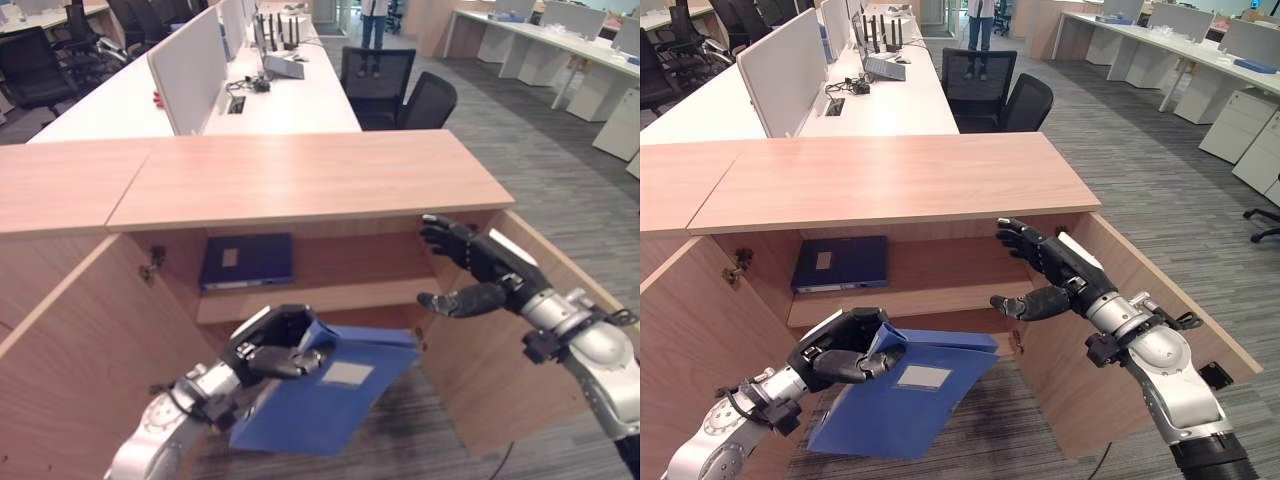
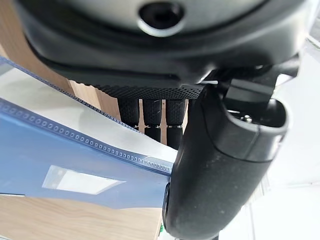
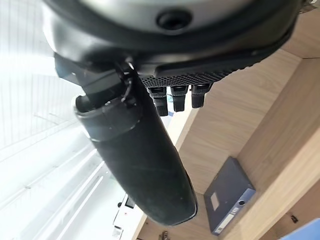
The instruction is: Put the empty folder in the office cabinet
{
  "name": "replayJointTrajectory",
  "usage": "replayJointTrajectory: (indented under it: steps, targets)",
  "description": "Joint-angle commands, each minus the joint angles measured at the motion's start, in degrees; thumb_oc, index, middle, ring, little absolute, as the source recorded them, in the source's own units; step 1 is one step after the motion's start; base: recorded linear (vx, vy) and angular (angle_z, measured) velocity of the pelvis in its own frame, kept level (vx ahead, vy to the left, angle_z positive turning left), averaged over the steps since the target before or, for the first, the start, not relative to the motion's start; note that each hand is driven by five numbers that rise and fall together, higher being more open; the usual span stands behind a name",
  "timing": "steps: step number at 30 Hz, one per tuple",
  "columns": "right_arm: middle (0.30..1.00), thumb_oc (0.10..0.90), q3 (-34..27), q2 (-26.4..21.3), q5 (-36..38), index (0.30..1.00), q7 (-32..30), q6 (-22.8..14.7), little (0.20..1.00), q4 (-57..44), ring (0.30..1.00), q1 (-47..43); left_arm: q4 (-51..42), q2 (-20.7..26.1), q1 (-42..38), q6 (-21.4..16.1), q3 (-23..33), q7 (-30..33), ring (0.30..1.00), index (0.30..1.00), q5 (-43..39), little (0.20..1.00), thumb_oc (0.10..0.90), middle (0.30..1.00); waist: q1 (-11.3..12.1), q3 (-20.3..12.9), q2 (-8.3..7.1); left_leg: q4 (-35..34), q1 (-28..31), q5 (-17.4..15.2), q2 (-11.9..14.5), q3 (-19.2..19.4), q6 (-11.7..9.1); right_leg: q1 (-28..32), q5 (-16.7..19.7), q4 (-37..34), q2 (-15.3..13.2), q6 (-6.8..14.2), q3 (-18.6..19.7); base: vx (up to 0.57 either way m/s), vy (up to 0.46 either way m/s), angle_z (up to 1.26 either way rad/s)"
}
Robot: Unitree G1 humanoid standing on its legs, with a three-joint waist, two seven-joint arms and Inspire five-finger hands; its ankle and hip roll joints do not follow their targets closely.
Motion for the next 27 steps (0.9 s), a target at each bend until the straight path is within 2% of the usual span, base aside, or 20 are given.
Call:
replayJointTrajectory:
  steps: [1,5,8,14,22,27]
  targets:
    - [0.900,0.800,0.16,-4.00,3.72,0.900,0.89,-4.37,0.900,-3.31,0.900,-10.17,-3.15,3.57,-9.29,-8.89,2.97,-1.78,0.300,0.300,-1.11,0.300,0.400,0.300,0.21,-4.58,-3.41,-0.38,0.67,-5.00,-0.46,-4.22,-1.44,3.25,-3.19,0.47,-1.27,3.53,-3.23,0.00,0.000,0.00]
    - [0.900,0.800,3.64,-5.89,1.74,0.900,2.63,-3.82,0.900,-3.39,0.900,-12.79,-3.43,4.96,-11.45,-8.99,1.98,-1.96,0.300,0.300,-0.47,0.300,0.400,0.300,0.29,-4.61,-3.47,-0.38,0.69,-4.92,-0.45,-4.17,-1.53,3.26,-3.16,0.47,-1.26,3.58,-3.24,0.00,0.000,0.00]
    - [0.900,0.800,8.45,-7.84,-1.07,0.900,4.70,-2.97,0.900,-3.96,0.900,-16.68,-5.51,6.33,-13.42,-9.41,1.61,-1.66,0.300,0.300,0.19,0.300,0.400,0.300,0.46,-4.56,-3.50,-0.38,0.74,-4.81,-0.37,-4.14,-1.57,3.27,-3.12,0.47,-1.30,3.64,-3.24,0.00,0.000,0.00]
    - [0.900,0.800,14.32,-6.92,-2.24,0.900,6.98,-2.14,0.900,-4.90,0.900,-20.79,-8.33,6.55,-15.79,-10.03,1.03,-0.69,0.300,0.300,1.48,0.300,0.400,0.300,0.65,-4.57,-3.37,-0.38,0.73,-4.76,-0.34,-4.16,-1.58,3.31,-3.14,0.47,-1.27,3.60,-3.29,0.00,0.000,0.00]
    - [0.900,0.800,18.62,-6.10,-3.27,0.900,8.43,-1.46,0.900,-5.10,0.900,-24.30,-8.80,7.75,-18.40,-11.10,0.14,0.97,0.300,0.300,6.23,0.300,0.400,0.300,0.71,-4.61,-3.23,-0.38,0.66,-4.68,-0.37,-4.30,-1.57,3.38,-3.13,0.47,-1.33,3.55,-3.43,0.00,0.000,0.00]
    - [0.900,0.800,19.53,-7.57,-3.60,0.900,9.18,-1.29,0.900,-6.04,0.900,-25.57,-7.75,9.29,-19.08,-11.64,0.17,1.78,0.300,0.300,10.33,0.300,0.400,0.300,0.67,-4.78,-3.24,-0.38,0.65,-4.65,-0.27,-4.30,-1.68,3.32,-3.11,0.47,-1.38,3.62,-3.50,0.00,0.000,0.00]
